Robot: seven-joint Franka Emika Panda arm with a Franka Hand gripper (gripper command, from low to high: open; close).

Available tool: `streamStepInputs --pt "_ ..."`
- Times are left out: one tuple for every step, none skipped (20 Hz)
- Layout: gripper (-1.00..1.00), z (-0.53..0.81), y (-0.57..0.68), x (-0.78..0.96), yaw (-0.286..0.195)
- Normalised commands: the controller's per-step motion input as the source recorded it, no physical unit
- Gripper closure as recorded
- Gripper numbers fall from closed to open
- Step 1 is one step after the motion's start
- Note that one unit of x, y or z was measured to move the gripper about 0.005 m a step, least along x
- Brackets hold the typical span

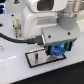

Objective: Insert the blue gear onto the right peg, followed by the red gear

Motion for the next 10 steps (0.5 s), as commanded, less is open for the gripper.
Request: streamStepInputs --pt "1.00 0.36 -0.02 0.06 0.000" --pt "1.00 0.39 -0.02 0.05 0.000" --pt "1.00 0.38 -0.01 0.04 0.000" --pt "1.00 0.34 -0.03 0.05 0.000" --pt "1.00 0.34 -0.04 0.05 0.000" --pt "1.00 0.22 -0.05 0.02 0.000" --pt "1.00 0.29 -0.04 0.05 0.000" --pt "1.00 0.14 -0.05 0.04 0.000" --pt "1.00 0.08 -0.05 0.04 0.000" --pt "1.00 0.07 -0.11 0.07 0.000"
